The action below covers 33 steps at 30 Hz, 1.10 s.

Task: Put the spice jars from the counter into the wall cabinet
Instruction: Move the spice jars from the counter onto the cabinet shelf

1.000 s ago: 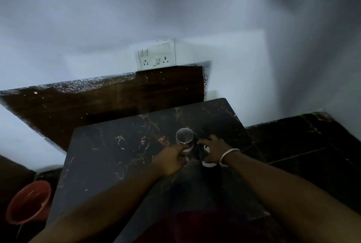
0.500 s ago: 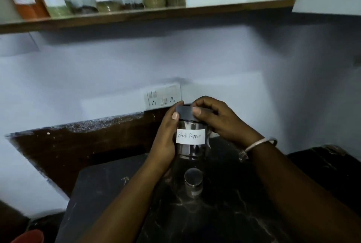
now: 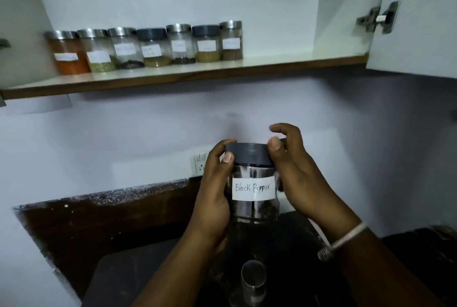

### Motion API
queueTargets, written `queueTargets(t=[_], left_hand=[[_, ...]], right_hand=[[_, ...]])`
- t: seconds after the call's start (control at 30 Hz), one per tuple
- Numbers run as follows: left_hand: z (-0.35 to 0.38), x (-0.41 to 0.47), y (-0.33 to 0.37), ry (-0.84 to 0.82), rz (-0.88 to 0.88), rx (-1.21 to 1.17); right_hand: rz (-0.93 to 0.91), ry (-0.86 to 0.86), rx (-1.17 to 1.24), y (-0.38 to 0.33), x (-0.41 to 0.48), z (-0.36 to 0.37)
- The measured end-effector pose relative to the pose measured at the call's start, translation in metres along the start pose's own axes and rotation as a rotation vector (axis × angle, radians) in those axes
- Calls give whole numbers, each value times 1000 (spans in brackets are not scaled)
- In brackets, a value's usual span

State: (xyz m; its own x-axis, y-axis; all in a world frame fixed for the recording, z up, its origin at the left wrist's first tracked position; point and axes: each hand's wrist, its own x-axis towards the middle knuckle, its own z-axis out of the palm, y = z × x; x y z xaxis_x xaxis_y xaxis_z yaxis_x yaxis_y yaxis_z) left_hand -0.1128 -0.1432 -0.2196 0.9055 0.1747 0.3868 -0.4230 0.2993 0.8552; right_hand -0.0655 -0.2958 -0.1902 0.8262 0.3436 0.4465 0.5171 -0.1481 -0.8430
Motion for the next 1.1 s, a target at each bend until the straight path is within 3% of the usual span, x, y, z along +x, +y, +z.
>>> queueTargets(t=[0.2,0.37,0.43,0.5,0.57,0.67,0.9,1.1], left_hand=[[23,47,38,1,168,163],[39,118,92,-112,276,367],[33,159,116,-64,366,512],[17,203,133,122,486,786],[-8,243,137,216,516,1215],[-44,276,128,164,277,1669],[-60,298,108,120,155,1667],[-63,296,105,97,195,1681]], right_hand=[[-218,30,-312,-43,1,-13],[-336,98,-343,-80,65,-43],[-376,113,-418,-86,106,-54],[-358,123,-500,-87,155,-65],[-299,141,-555,-81,207,-75],[-231,163,-601,-64,277,-85],[-98,115,-618,-16,391,-80],[-60,95,-702,-4,441,-59]])
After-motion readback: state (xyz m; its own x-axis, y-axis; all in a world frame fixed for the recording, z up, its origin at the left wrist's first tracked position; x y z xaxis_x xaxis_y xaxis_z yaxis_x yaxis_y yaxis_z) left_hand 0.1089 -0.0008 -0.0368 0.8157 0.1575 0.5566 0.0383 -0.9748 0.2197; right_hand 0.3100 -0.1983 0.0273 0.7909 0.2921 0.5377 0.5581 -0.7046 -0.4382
